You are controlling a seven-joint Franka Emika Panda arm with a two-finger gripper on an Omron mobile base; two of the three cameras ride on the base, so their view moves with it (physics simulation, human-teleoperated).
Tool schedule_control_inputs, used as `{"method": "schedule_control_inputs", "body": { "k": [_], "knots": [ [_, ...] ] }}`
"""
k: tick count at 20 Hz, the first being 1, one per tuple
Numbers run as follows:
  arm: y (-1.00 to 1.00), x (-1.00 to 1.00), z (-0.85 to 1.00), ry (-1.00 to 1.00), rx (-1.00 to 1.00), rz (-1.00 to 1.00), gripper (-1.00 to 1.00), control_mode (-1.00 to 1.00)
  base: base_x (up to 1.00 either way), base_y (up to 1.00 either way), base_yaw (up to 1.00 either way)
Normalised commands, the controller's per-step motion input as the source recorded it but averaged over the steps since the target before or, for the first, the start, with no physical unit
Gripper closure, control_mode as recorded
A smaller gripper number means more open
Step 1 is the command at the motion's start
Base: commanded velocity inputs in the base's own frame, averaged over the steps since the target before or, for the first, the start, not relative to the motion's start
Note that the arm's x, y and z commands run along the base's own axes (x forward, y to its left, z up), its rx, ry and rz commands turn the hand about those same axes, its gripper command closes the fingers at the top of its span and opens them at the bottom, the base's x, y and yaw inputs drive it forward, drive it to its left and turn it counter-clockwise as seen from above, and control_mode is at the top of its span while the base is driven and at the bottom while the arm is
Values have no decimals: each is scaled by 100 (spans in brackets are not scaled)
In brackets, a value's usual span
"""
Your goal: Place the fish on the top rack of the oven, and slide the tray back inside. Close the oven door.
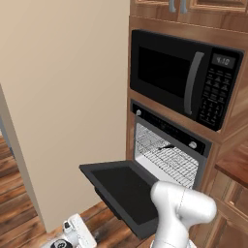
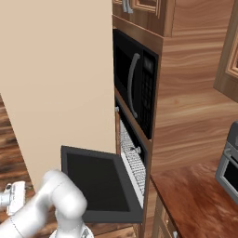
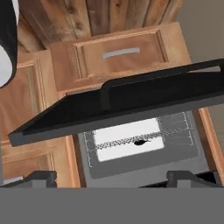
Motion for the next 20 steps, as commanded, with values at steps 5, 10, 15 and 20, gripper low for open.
{"method": "schedule_control_inputs", "body": {
  "k": [5, 10, 15, 20],
  "knots": [
    [-59, 19, -56, 0, 3, 18, -100, -100, 0, 0, 0],
    [-30, 57, -36, 0, 9, 11, -100, -100, 0, 0, 0],
    [-1, 28, -9, -1, 2, -1, -100, -100, 0, 0, 0],
    [10, 43, -48, 0, 0, -8, -100, -100, 0, 0, 0]
  ]
}}
